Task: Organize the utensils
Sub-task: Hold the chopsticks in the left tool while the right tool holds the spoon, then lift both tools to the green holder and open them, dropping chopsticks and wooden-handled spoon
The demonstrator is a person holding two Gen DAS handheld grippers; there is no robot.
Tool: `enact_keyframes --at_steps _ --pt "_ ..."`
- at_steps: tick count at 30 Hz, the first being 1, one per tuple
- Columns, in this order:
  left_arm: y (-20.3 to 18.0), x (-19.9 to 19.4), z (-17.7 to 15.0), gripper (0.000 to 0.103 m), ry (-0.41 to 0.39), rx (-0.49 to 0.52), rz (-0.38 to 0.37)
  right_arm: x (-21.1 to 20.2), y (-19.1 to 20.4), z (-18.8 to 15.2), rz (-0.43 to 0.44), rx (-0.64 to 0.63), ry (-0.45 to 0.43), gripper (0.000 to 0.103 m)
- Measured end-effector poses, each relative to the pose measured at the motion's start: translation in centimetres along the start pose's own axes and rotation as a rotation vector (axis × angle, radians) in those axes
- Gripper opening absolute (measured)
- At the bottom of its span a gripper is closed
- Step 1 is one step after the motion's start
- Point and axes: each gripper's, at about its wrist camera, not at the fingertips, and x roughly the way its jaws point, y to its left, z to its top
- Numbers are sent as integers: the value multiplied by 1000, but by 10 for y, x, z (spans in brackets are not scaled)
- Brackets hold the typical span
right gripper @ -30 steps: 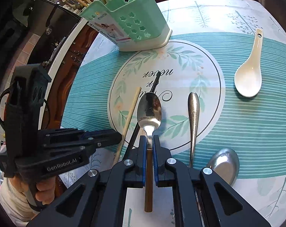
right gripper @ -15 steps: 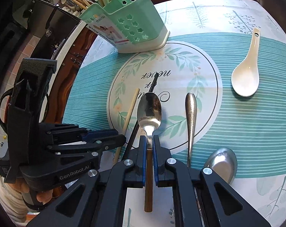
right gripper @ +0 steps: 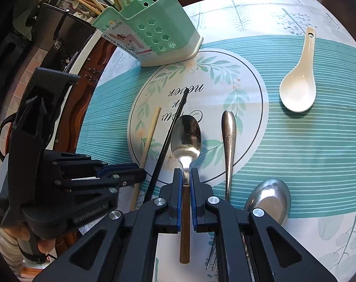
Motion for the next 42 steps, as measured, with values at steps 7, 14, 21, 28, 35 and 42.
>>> enact_keyframes --at_steps 7,14,21,28,35,42 --pt "19 -20 -32 3 -182 -6 -118 -6 -2 -3 31 4 -9 6" --pt "17 -57 -63 3 -419 15 -106 -19 -1 -6 74 16 -53 6" --pt "24 -118 -63 3 -638 40 -81 -44 18 1 75 -27 -125 6" --pt "33 -187 -52 3 -819 45 -66 -88 63 35 86 -113 -260 6" --pt "41 -251 -22 3 -998 23 -25 -124 117 97 67 -201 -427 6" --pt "58 -285 18 3 -1225 -52 36 -127 163 170 61 -256 -628 6"
